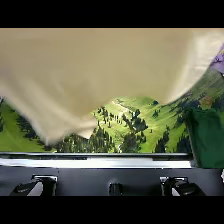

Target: Fold the clothes and pants, and hang the long-sleeved shirts on hangers.

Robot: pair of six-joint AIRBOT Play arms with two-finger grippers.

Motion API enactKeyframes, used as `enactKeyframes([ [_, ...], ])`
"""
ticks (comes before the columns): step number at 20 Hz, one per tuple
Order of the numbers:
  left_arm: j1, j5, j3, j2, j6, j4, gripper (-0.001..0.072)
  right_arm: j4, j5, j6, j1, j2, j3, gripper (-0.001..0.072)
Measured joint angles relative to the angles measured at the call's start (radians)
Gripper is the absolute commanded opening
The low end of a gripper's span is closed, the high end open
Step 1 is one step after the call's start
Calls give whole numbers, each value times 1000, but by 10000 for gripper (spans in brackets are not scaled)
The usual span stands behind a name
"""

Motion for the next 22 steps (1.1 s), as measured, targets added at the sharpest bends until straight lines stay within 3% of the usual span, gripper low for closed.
enactKeyframes([
  [5,-2,8,-78,-69,-5,51,14,-30,-34,42,-1,-120,12,26],
  [12,-66,158,-140,-533,109,61,15,-43,-50,56,-1,-554,13,26],
  [17,-122,297,-143,-850,138,34,17,-50,47,60,-1,-878,13,26],
  [21,-157,274,-144,-987,145,15,22,-3,116,60,-2,-1064,13,27],
  [22,-161,249,-144,-1006,146,14,65,12,121,60,-2,-1092,13,29],
])
